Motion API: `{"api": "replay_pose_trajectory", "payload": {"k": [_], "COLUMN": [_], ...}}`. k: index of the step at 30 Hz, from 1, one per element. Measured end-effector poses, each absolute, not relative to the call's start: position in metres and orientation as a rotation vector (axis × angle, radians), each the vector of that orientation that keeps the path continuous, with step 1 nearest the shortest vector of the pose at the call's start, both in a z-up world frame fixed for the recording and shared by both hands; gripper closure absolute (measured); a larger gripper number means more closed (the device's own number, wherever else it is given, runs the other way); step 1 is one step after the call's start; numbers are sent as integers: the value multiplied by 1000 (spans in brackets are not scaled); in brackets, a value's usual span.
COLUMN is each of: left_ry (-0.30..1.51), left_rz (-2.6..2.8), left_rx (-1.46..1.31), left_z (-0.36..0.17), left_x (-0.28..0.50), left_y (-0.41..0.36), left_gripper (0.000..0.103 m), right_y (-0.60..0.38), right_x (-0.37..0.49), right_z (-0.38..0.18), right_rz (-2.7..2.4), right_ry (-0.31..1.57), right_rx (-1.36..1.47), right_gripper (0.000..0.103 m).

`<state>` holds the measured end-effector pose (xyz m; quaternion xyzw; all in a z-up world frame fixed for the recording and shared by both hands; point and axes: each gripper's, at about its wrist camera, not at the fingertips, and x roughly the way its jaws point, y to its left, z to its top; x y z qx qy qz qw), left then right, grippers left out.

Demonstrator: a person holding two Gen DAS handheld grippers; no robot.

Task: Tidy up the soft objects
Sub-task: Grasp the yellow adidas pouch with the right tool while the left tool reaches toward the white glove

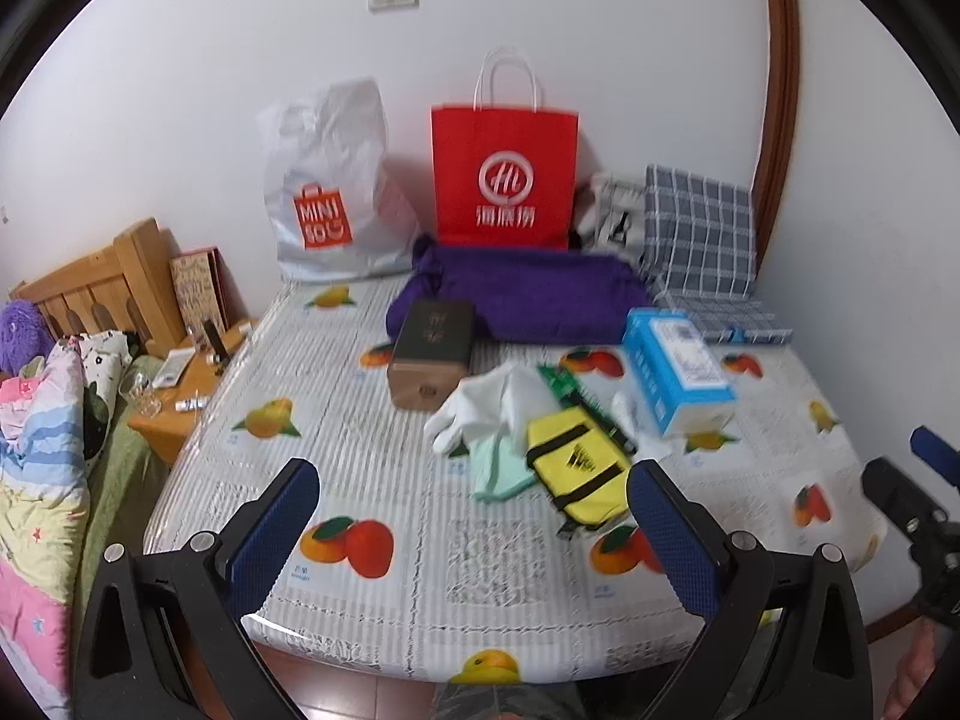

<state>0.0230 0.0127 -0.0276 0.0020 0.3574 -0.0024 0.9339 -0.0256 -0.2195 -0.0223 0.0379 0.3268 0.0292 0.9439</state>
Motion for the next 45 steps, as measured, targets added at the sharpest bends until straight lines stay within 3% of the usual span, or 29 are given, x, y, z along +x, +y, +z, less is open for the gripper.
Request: {"api": "replay_pose_trajectory", "payload": {"k": [16, 40, 41, 42, 43, 45], "left_ry": [884, 960, 963, 963, 962, 956], "left_rz": [93, 28, 25, 18, 14, 7], "left_rx": [-66, -156, -159, -163, -167, -176], "left_z": [-113, -161, -162, -162, -162, -160], "left_x": [72, 111, 113, 114, 115, 118], "left_y": [61, 96, 96, 97, 98, 99], "left_gripper": [0, 0, 0, 0, 0, 0], "right_y": [-179, -93, -92, -92, -92, -92], "right_x": [41, 135, 135, 135, 134, 133], "right_z": [-107, -187, -187, -186, -185, -181], "right_rz": [193, 270, 262, 262, 270, 274], "right_ry": [807, 1005, 997, 986, 987, 973], "right_rx": [17, -190, -198, -204, -208, -210], "right_gripper": [0, 1, 8, 25, 30, 31]}}
